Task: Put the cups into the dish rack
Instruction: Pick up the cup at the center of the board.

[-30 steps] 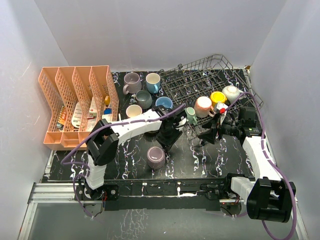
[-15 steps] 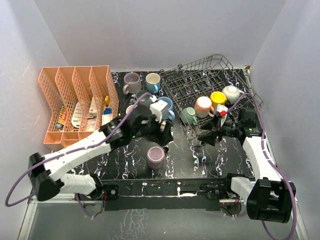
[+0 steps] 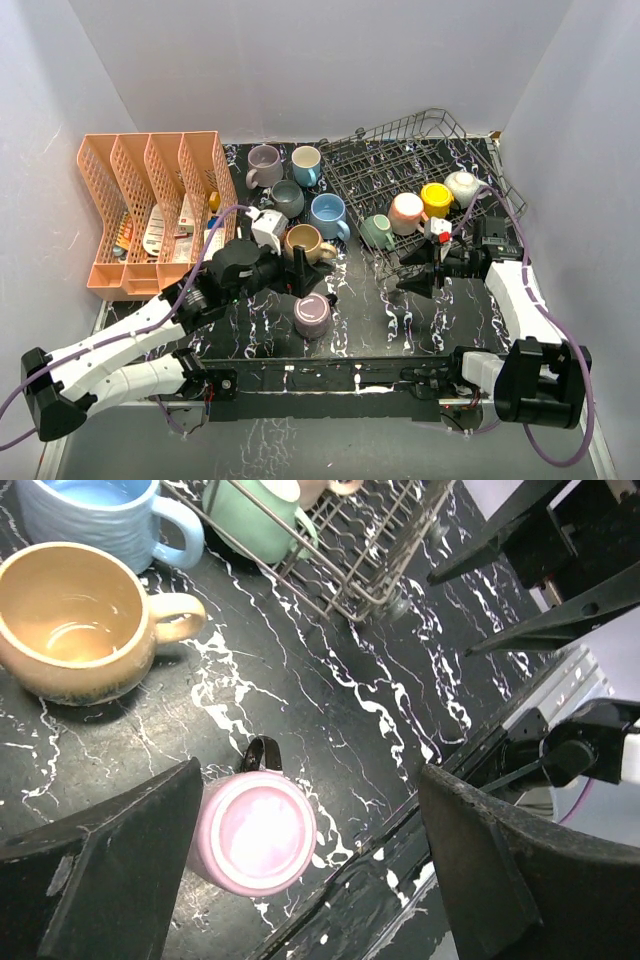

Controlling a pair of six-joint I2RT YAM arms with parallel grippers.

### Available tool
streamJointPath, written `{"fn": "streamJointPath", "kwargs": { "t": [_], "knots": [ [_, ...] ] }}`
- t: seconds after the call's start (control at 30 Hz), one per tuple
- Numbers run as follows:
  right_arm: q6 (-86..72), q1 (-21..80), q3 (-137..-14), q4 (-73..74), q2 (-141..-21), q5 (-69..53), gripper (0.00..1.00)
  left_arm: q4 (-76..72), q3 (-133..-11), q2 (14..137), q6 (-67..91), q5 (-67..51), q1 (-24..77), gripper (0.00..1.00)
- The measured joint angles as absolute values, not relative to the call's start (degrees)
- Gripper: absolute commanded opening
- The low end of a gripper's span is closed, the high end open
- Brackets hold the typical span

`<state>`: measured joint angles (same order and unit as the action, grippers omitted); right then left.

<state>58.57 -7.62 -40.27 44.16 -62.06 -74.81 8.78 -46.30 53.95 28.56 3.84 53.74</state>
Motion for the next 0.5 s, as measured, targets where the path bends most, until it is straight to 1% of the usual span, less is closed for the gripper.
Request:
{"fn": "streamJointPath", "kwargs": {
  "t": [0.17,0.33,0.4,0.5],
  "knots": [
    [74.24,-7.05,-46.41,56.69,-68.45,-74.56,0.63,9.87,-45.19,50.5,32.16,8.12,53.74,0.85],
    [84.79,-3.95,-51.99,63.33,-72.16,-72.51,0.64,13.47,-44.95,49.36,35.33,12.14,53.71,0.83],
    [86.8,-0.95,-53.56,63.81,-72.55,-70.83,0.69,14.87,-44.21,48.49,36.4,13.23,53.71,0.82],
    [88.4,4.64,-55.66,63.57,-73.06,-67.7,0.7,17.26,-43.13,47.33,37.95,14.72,53.71,0.81]
  ]
}}
